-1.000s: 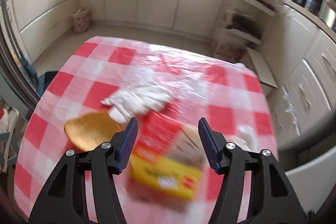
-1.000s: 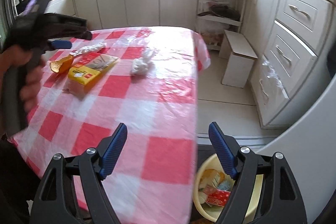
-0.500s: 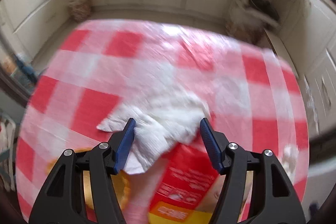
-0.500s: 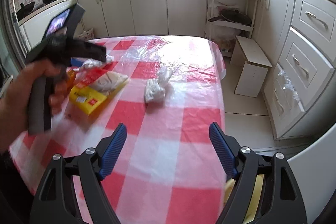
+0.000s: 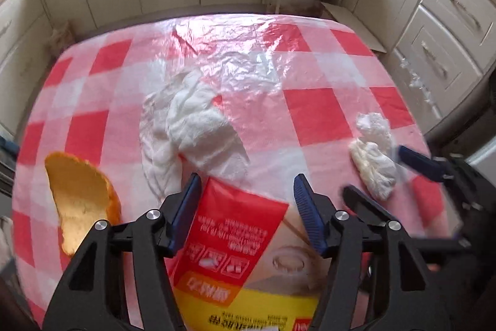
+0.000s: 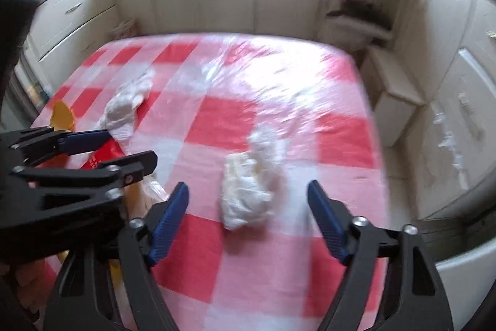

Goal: Collect trash
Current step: 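Grasp the white tissue on the table with the right tool, then grasp the yellow-and-red printed box with the left tool while the right tool holds the tissue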

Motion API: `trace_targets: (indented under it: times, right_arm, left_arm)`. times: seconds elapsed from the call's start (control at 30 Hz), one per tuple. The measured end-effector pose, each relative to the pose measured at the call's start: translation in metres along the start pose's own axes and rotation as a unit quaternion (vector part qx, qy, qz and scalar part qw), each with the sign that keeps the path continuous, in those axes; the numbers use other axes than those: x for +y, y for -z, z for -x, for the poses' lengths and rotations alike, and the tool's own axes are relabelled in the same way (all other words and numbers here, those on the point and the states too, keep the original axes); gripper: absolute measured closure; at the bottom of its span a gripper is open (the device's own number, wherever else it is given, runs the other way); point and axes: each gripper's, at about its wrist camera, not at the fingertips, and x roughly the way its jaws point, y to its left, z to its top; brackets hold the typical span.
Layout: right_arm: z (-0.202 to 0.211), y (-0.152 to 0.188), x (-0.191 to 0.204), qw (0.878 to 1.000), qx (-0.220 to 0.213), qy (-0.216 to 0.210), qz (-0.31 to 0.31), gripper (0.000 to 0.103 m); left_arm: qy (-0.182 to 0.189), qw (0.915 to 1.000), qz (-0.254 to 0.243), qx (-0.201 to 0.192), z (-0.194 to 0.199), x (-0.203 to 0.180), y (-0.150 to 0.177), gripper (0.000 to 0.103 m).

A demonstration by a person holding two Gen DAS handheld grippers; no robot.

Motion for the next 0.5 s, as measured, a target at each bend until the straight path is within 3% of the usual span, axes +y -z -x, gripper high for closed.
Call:
trace_targets:
  times: [0.03, 0.07, 0.1, 0.17, 0.5]
  right_arm:
    - [0.001, 0.0, 0.0, 1.0, -0.002, -0.003, 0.004, 0.048]
    - [0.003, 0.003, 0.005, 1.0, -0.003, -0.006, 0.016, 0.064]
    - [0.007, 0.007, 0.009, 1.0, -0.003, -0.004, 0.024, 0.074]
    - [0.015, 0.017, 0.017, 0.999, -0.002, -0.011, 0.037, 0.082]
    - [0.063, 0.072, 0.008, 0.999, 0.021, -0.026, 0.042, 0.084]
  left_arm:
    - [0.011, 0.9999, 0.012, 0.002, 0.003, 0.004, 0.004, 0.045]
    - [0.012, 0.9999, 0.012, 0.002, 0.005, 0.003, 0.009, 0.044]
    - [0.012, 0.9999, 0.009, 0.002, 0.008, 0.001, 0.015, 0.044]
    - [0.014, 0.9999, 0.003, 0.003, 0.011, -0.002, 0.024, 0.042]
    - [0.002, 0.9966, -0.082, 0.011, 0.028, -0.053, 0.07, 0.04]
